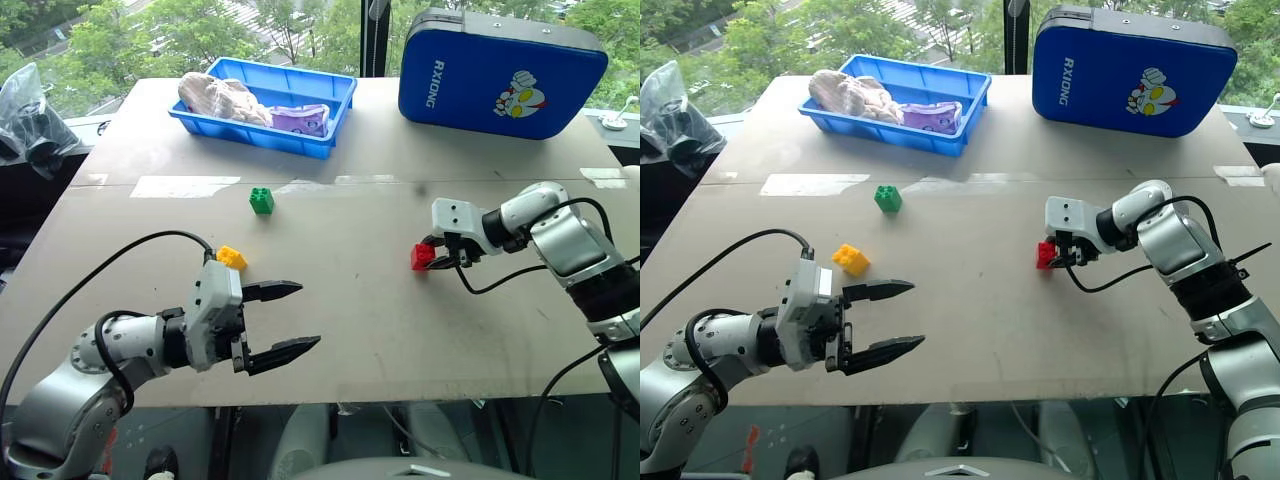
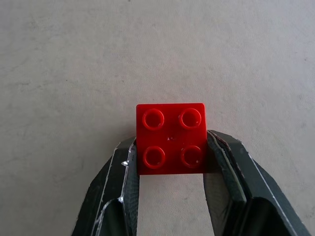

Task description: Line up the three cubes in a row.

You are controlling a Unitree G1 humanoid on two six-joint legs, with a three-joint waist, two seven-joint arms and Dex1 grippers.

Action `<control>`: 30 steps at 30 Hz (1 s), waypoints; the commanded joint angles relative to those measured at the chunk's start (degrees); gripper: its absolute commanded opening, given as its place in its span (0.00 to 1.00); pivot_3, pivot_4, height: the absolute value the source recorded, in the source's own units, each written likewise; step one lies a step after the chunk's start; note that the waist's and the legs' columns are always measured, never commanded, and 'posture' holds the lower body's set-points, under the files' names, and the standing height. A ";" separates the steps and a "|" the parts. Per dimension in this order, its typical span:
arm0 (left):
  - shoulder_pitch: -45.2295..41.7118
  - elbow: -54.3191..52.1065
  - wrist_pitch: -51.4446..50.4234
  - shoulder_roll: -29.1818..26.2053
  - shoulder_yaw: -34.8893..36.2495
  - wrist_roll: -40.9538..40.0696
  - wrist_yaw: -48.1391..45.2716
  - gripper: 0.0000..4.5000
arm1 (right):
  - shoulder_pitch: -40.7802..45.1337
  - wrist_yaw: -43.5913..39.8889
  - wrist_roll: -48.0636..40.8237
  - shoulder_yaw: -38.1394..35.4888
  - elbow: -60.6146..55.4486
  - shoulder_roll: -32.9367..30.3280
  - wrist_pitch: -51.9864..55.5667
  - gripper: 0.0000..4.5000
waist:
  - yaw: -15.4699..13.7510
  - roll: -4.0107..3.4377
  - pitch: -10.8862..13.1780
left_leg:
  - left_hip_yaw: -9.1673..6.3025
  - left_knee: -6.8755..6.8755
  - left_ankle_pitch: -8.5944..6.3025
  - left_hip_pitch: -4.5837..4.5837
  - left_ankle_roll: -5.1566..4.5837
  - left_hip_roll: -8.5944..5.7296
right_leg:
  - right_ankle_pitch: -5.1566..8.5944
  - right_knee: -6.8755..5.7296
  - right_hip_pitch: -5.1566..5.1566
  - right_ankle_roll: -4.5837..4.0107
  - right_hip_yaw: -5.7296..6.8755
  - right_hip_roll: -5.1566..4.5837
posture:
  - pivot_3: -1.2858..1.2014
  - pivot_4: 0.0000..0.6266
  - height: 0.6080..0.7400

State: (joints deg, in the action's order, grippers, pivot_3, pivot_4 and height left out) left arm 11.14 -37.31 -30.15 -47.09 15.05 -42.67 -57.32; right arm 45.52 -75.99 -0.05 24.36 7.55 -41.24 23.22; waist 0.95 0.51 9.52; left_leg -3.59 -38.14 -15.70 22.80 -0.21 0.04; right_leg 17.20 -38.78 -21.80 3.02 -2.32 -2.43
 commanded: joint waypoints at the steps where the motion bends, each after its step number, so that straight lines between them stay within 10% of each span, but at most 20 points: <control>1: 0.03 0.06 1.66 0.10 1.59 -0.57 -0.74 1.00 | 1.43 -0.97 0.31 -0.14 -1.12 0.45 -0.07 0.29 | 0.00 0.00 0.00 | 0.00 0.00 0.00 0.00 0.00 0.00 | 0.00 0.00 0.00 0.00 0.00 0.00 | 0.52 0.24 1.00; 21: 2.07 -0.34 2.14 -0.01 2.73 -0.52 -0.18 1.00 | 5.14 -1.19 2.59 2.16 4.40 6.84 0.57 0.29 | -0.09 -0.01 0.01 | -0.02 0.01 -0.01 -0.01 0.00 -0.01 | 0.00 0.00 -0.01 0.00 0.03 0.00 | 0.52 0.24 1.00; 22: 2.08 -0.43 2.07 -0.02 2.80 -0.57 -0.10 1.00 | 5.19 -0.93 2.88 2.17 5.46 7.08 0.01 0.51 | -0.05 -0.01 0.01 | -0.02 0.01 -0.01 -0.01 0.00 -0.02 | 0.00 0.00 -0.01 0.00 0.04 0.00 | 0.52 0.24 1.00; 27: 1.98 0.04 1.95 -0.23 3.07 -0.35 0.09 1.00 | 4.65 -0.62 3.24 1.30 5.42 7.23 -1.49 0.99 | 0.04 -0.01 0.01 | -0.01 0.04 0.00 -0.01 0.01 -0.03 | 0.00 0.00 -0.02 0.00 0.02 -0.02 | 0.52 0.24 1.00; 30: 1.91 0.72 1.96 -0.28 3.21 0.01 0.21 1.00 | 3.73 1.46 1.42 -1.89 2.55 7.07 -1.76 0.99 | 0.06 -0.02 0.01 | -0.02 0.04 0.00 -0.01 0.01 -0.03 | 0.00 -0.01 -0.02 0.00 0.02 -0.02 | 0.52 0.24 1.00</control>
State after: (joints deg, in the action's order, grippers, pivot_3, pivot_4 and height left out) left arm 13.20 -36.49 -29.04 -47.03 16.47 -42.65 -57.20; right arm 48.88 -75.34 2.84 25.71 13.73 -33.76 22.34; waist 1.01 0.49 9.53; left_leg -3.60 -38.09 -15.70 22.79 -0.20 0.02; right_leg 17.20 -38.79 -21.83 3.02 -2.31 -2.45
